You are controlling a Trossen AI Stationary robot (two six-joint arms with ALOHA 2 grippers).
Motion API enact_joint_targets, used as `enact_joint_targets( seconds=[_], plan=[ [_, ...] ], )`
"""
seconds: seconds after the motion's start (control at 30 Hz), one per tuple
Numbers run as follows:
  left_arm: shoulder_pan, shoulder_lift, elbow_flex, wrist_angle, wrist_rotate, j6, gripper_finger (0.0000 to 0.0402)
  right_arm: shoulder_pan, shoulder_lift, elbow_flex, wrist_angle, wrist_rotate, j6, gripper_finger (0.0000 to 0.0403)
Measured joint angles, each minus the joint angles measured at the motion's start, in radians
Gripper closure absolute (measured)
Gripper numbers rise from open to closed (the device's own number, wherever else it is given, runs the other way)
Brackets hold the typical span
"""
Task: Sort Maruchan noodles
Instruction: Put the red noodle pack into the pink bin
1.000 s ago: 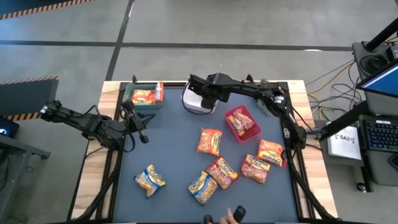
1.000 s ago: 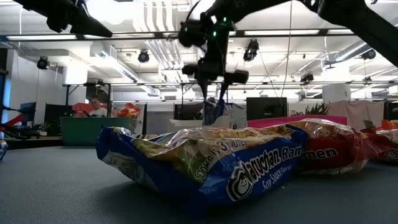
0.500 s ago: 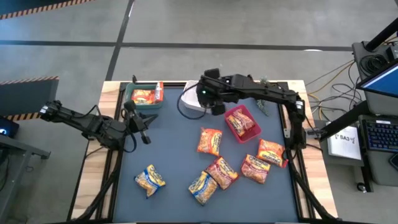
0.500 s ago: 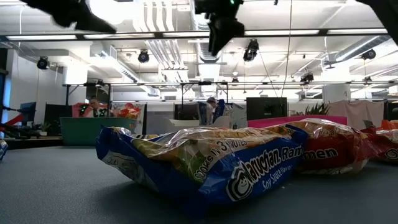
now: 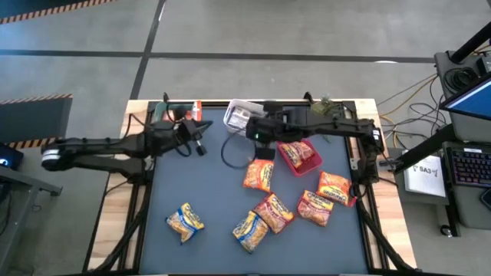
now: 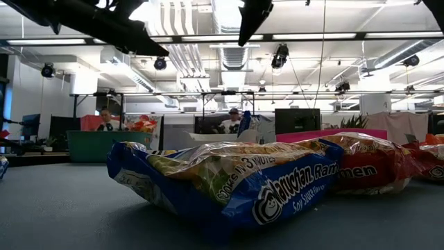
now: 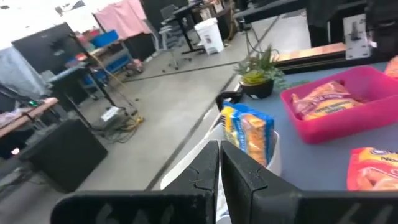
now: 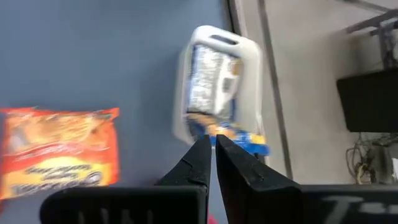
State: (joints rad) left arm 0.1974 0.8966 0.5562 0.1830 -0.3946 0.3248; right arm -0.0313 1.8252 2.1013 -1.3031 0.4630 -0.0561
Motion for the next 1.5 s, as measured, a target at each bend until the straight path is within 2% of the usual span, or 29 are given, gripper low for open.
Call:
enact_joint_targets(
  seconds=[0.47, 0.67, 0.8, 1.03, 1.27, 1.4, 1.5],
  plan=[
    [-0.018, 0.052, 0.005, -0.064, 0.021, -0.102, 0.0402, 0.132, -0.006, -0.152, 0.004, 0.001, 0.217, 0.0390],
    [-0.054, 0.052, 0.005, -0.090, 0.021, -0.141, 0.0402, 0.190, -0.007, -0.262, 0.024, 0.001, 0.313, 0.0390],
    [-0.084, 0.055, 0.005, -0.097, 0.031, -0.178, 0.0402, 0.231, -0.018, -0.367, 0.092, 0.000, 0.363, 0.0390],
    [-0.130, 0.090, 0.005, -0.094, 0.180, -0.289, 0.0402, 0.297, -0.100, -0.575, 0.263, -0.003, 0.503, 0.0390],
    [-0.198, 0.189, 0.005, -0.079, 0.199, -0.373, 0.0402, 0.351, -0.214, -0.763, 0.395, -0.007, 0.708, 0.0390],
    [-0.237, 0.254, 0.004, -0.040, 0.199, -0.398, 0.0402, 0.373, -0.277, -0.827, 0.408, -0.089, 0.837, 0.0390],
    [-0.262, 0.297, 0.004, 0.000, 0.199, -0.411, 0.0402, 0.381, -0.317, -0.863, 0.409, -0.236, 0.941, 0.0390]
  ],
)
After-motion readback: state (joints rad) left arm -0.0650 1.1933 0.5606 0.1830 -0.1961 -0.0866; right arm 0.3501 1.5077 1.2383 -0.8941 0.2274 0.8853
